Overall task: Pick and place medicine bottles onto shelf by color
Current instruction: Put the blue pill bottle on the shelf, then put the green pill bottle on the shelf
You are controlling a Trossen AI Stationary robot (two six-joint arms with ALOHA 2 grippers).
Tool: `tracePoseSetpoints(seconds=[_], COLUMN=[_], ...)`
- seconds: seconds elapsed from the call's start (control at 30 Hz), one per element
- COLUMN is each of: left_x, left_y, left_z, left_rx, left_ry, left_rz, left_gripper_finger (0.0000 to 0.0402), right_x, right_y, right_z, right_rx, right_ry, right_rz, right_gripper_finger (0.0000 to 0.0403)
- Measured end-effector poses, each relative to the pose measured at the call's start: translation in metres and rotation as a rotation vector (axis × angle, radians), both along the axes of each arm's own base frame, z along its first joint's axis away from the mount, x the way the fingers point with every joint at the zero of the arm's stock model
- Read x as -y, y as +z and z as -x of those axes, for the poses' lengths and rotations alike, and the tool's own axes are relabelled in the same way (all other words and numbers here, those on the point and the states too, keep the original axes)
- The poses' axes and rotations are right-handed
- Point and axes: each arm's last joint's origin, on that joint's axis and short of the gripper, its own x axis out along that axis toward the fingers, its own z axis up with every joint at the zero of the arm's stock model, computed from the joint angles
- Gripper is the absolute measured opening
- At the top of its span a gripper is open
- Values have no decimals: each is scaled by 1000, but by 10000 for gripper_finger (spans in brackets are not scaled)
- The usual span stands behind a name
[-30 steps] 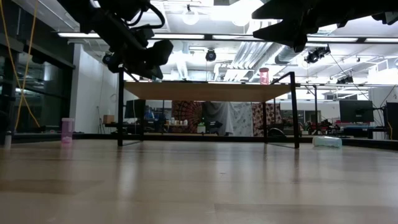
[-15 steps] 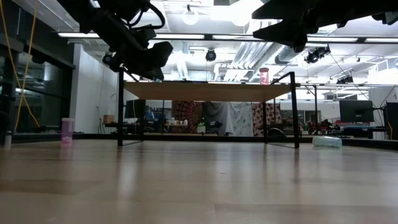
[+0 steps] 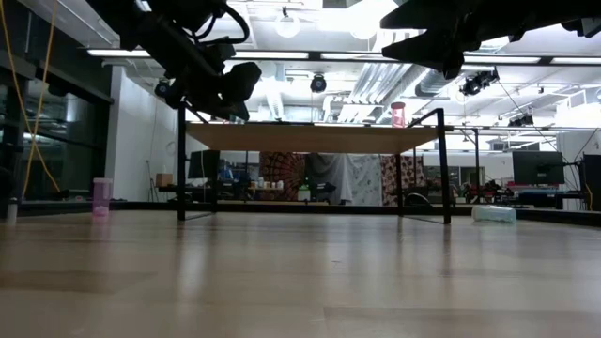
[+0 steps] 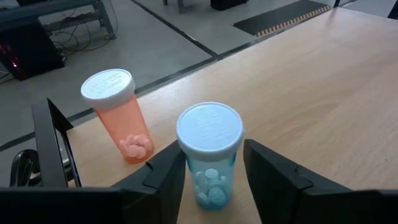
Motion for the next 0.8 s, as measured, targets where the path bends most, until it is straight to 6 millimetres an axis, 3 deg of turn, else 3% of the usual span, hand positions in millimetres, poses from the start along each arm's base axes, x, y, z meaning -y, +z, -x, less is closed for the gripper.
tracePoseSetpoints(seconds=[0.47, 0.63, 0.8], left_x=[12, 24, 44], left_y=[24, 42, 65], left_z=[13, 23, 36], left_rx=[59, 112, 230], left_ry=[-68, -117, -295], left_rz=[-14, -40, -21], left_gripper_finger=[189, 191, 191], right_x=[0, 0, 0], right_y=[-1, -1, 0], right_z=[0, 0, 0], right_rx=[-7, -7, 4], right_ry=[0, 0, 0], right_rz=[2, 2, -5], right_gripper_finger=[262, 262, 262])
